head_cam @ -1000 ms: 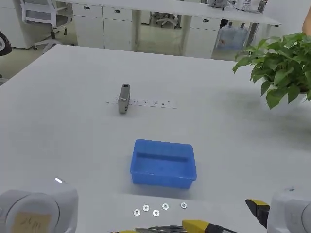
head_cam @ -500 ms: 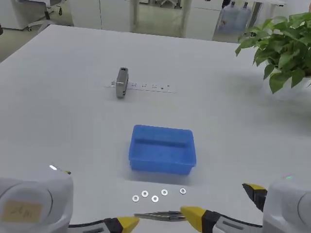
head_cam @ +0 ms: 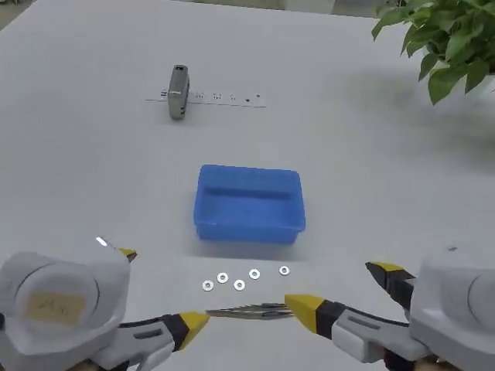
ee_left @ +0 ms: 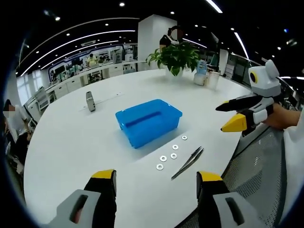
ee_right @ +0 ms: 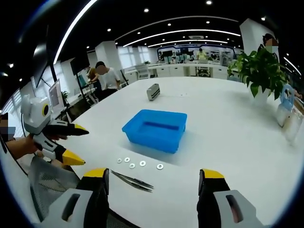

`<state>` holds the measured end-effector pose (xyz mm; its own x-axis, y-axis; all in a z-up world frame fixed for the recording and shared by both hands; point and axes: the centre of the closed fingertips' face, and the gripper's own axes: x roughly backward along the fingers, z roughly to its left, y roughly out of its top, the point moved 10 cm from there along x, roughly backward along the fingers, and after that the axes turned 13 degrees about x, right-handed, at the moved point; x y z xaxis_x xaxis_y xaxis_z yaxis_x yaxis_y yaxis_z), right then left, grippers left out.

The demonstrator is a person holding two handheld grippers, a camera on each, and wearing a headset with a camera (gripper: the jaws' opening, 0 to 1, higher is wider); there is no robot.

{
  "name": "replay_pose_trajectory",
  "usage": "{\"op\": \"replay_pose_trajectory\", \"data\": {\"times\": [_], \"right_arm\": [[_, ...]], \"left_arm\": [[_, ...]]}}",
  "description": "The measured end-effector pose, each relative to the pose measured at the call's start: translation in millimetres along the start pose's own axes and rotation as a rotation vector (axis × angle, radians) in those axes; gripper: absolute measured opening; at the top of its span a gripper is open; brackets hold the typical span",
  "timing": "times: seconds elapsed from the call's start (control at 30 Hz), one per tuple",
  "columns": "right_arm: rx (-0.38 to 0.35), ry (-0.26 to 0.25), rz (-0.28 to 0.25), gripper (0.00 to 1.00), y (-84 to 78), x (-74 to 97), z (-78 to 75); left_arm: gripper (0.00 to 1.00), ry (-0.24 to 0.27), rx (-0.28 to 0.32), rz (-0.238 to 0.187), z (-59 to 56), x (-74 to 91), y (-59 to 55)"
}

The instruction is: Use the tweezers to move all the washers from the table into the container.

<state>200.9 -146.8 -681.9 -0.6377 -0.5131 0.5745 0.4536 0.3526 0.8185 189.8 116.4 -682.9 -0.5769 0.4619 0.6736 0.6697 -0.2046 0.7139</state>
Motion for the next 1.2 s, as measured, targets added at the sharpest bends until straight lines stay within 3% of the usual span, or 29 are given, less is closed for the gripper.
{"op": "replay_pose_trajectory", "data": {"times": [0.23, 0.4, 0.53, 0.73, 0.9, 1.2], "right_arm": [[-0.03, 0.02, 0.014, 0.65, -2.3, -3.3, -1.8], [-0.038, 0.024, 0.036, 0.63, -4.7, -7.3, -2.7], [-0.047, 0.043, 0.051, 0.59, -6.3, -9.7, -2.1], [-0.04, 0.058, 0.066, 0.58, -8.3, -13.8, -1.0], [-0.039, 0.078, 0.071, 0.55, -9.3, -16.1, 0.7], [0.003, 0.146, 0.107, 0.51, -10.2, -21.8, 10.4]], "left_arm": [[0.36, -0.077, -0.051, 0.09, -4.7, -23.8, -1.8], [0.28, -0.123, -0.097, 0.146, -6.5, -41.7, -3.7], [0.23, -0.125, -0.156, 0.174, -4.4, -53.2, -4.9], [0.21, -0.17, -0.181, 0.205, -4.1, -68.0, -7.8], [0.16, -0.188, -0.285, 0.262, -5.4, -78.0, -18.0], [0.09, -0.206, -0.331, 0.244, -8.6, -81.0, -17.9]]}}
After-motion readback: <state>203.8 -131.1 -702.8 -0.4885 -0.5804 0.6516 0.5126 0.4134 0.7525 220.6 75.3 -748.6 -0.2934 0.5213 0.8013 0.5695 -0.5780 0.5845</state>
